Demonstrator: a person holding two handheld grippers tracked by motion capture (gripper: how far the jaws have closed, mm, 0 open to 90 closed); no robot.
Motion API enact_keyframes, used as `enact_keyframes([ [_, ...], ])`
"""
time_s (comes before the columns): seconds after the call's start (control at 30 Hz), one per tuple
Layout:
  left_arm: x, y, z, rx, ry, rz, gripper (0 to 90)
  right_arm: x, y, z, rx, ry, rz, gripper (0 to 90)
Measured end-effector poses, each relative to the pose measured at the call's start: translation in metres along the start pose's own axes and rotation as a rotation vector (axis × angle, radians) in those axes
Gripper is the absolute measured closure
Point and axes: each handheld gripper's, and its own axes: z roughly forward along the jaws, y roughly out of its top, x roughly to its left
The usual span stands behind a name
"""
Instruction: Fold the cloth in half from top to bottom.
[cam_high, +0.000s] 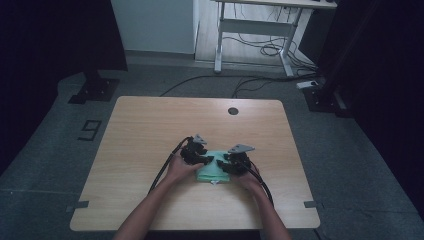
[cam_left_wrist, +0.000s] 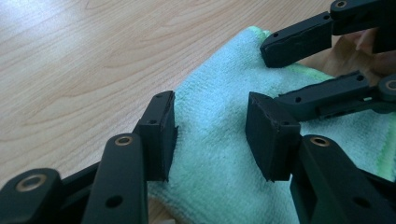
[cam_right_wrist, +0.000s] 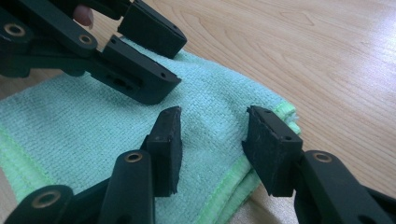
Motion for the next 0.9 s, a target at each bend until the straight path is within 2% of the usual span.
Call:
enact_keyframes([
  [0.2, 0.002, -0.006, -0.010, -0.007, 0.039, 0.015, 52.8, 0.000, 0.000, 0.000, 0.000, 0.003, -0.001, 55.1],
  [0.33, 0.008, -0.012, -0.017, 0.002, 0.065, 0.006, 52.2, 0.000, 0.000, 0.000, 0.001, 0.002, -0.004, 55.1],
  [0.43, 0.013, -0.017, -0.017, -0.008, 0.043, -0.028, 52.2, 0.001, 0.000, 0.000, 0.002, -0.003, -0.007, 55.0],
  [0.53, 0.010, -0.019, -0.013, -0.009, 0.054, -0.022, 53.8, 0.001, 0.001, 0.000, 0.005, -0.008, -0.014, 55.0],
  [0.67, 0.012, -0.021, -0.012, -0.017, 0.042, -0.047, 54.0, 0.002, 0.003, -0.003, 0.000, -0.006, -0.024, 52.2],
  [0.73, 0.011, -0.021, -0.012, -0.019, 0.048, -0.045, 54.0, 0.005, 0.006, -0.010, -0.031, -0.005, -0.019, 51.0],
  [0.8, 0.010, -0.021, -0.012, -0.018, 0.050, -0.045, 54.1, 0.010, 0.011, -0.019, -0.067, 0.020, -0.010, 50.7],
  [0.9, 0.010, -0.021, -0.012, -0.017, 0.050, -0.048, 54.0, 0.024, 0.014, -0.023, -0.064, 0.047, -0.031, 49.4],
])
